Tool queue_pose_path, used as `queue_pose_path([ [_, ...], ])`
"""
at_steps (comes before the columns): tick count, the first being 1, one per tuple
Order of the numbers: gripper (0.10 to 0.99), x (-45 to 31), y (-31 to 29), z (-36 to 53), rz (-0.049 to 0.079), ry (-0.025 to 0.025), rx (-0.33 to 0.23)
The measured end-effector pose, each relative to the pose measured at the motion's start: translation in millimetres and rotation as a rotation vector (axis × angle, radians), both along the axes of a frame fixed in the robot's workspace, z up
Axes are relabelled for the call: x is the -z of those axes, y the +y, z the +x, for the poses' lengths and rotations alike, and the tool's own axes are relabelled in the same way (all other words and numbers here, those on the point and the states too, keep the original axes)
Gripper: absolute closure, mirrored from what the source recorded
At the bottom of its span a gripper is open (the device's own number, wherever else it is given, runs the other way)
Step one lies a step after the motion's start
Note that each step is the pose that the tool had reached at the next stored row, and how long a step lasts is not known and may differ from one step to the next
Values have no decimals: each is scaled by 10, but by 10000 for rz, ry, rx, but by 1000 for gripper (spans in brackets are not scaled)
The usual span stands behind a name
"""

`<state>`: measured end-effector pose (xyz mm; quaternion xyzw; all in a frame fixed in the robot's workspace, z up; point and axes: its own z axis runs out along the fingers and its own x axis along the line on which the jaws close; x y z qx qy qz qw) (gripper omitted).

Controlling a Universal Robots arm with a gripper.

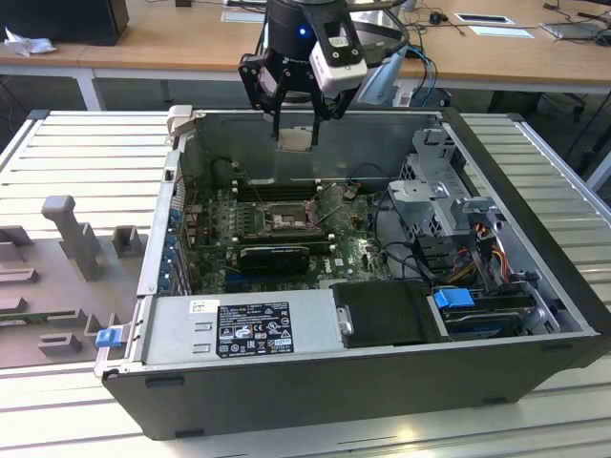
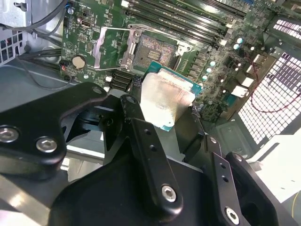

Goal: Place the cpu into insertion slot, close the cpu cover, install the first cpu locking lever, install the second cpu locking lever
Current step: 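Place the cpu into insertion slot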

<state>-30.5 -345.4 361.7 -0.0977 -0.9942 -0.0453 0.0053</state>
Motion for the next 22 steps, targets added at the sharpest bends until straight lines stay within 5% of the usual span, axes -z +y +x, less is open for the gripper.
queue_pose_path([
  [22,557,9,0,0,-1,1,1237],
])
